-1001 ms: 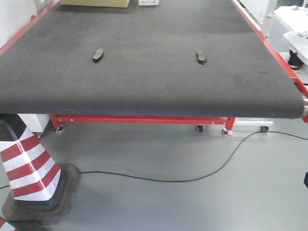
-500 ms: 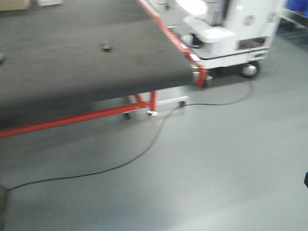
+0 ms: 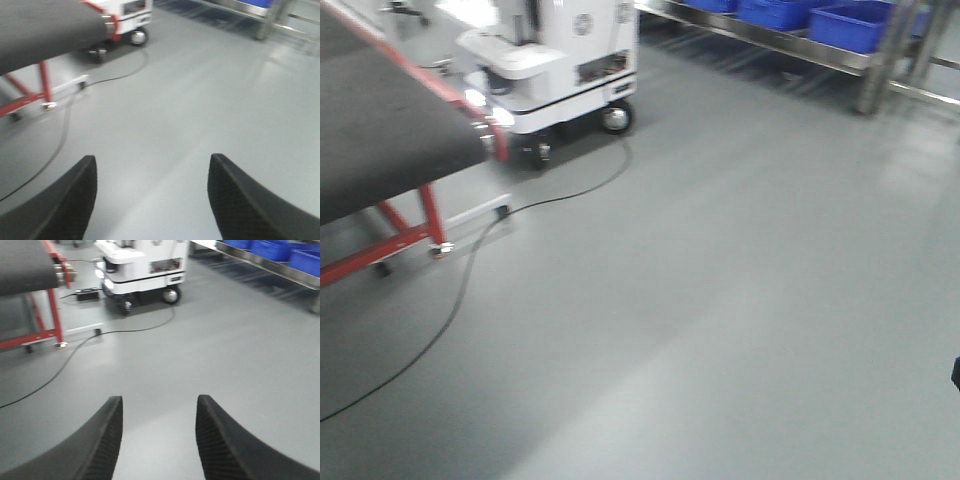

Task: Move and align brake pads A on conveyor
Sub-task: 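Back the base away from the conveyor and turn toward the corridor, then drive along the yellow floor line toward the steel table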

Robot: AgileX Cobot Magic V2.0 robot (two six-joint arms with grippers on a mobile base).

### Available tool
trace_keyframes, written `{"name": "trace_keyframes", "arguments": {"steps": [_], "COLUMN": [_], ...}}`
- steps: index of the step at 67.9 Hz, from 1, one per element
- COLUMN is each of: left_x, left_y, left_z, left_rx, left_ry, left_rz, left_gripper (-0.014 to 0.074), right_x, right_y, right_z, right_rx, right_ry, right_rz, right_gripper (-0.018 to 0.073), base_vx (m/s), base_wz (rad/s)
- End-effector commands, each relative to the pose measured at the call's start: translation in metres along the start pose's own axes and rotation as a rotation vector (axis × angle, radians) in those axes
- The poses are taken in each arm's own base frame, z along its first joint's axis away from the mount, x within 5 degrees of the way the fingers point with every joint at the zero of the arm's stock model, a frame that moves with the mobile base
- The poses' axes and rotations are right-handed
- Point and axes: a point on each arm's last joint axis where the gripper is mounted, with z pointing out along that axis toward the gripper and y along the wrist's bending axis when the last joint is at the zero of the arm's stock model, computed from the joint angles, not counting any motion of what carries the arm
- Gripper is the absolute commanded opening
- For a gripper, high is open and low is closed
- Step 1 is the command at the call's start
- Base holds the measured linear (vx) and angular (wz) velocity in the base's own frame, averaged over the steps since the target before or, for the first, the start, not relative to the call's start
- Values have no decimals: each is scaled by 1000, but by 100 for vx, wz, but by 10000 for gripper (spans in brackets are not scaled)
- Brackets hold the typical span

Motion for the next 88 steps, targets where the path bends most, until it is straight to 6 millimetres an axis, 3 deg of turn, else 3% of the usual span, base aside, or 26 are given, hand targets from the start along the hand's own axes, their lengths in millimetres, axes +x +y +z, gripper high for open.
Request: {"name": "trace_keyframes", "arguments": {"steps": [1, 54, 88], "left_x": [-13, -13, -13], "left_y": [-2, -2, -2], "left_z": [-2, -2, -2], "left_rx": [11, 11, 11], "left_ry": [-78, -78, -78], "left_rz": [-8, -8, -8], "left_gripper": [460, 460, 460], "right_x": [-14, -14, -14], "right_y": [-2, -2, -2], "right_z": [-2, -2, -2], "right_rx": [19, 19, 19], "right_ry": [-91, -91, -91], "right_rz": [-4, -4, -4], "right_gripper": [326, 326, 326], "base_vx": [-12, -9, 8], "base_wz": [-72, -82, -33]}}
